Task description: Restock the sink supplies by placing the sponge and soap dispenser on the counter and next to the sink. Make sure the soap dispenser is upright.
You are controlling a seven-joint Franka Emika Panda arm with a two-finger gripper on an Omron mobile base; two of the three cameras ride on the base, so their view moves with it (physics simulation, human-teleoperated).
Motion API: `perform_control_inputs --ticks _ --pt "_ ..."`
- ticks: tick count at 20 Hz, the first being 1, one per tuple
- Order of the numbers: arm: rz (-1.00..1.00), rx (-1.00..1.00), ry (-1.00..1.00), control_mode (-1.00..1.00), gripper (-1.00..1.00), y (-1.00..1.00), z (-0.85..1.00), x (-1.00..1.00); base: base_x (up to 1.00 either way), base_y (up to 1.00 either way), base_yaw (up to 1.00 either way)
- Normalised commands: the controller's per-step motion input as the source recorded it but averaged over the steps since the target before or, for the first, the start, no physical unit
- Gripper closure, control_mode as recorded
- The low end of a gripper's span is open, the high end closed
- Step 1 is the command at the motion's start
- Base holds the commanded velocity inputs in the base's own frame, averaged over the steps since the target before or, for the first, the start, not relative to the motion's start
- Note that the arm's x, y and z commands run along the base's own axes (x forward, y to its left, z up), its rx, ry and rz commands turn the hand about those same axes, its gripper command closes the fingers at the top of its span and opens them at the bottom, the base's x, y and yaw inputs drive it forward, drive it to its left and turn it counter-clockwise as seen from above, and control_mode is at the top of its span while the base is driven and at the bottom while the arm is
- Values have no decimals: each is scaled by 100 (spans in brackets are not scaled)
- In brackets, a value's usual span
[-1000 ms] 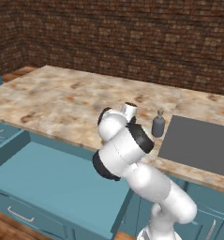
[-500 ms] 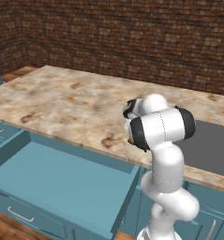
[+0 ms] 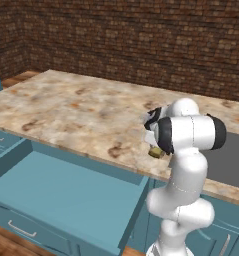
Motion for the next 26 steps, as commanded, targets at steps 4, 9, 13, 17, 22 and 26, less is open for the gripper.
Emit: perform_control_inputs --ticks 4,9,13,17,22,26 --pt "-8 -7 -5 -100 100 -6 -23 -17 0 0 0" --pt "-3 -3 -5 -100 100 -4 -21 4 0 0 0" --pt "0 0 -7 -100 -100 -5 -5 27 0 0 0" --pt "0 0 -4 -100 -100 -1 -4 25 0 0 0" --pt "-2 0 -7 -100 -100 -4 34 2 0 0 0" --pt "-6 0 -10 -100 -100 0 71 -3 0 0 0"
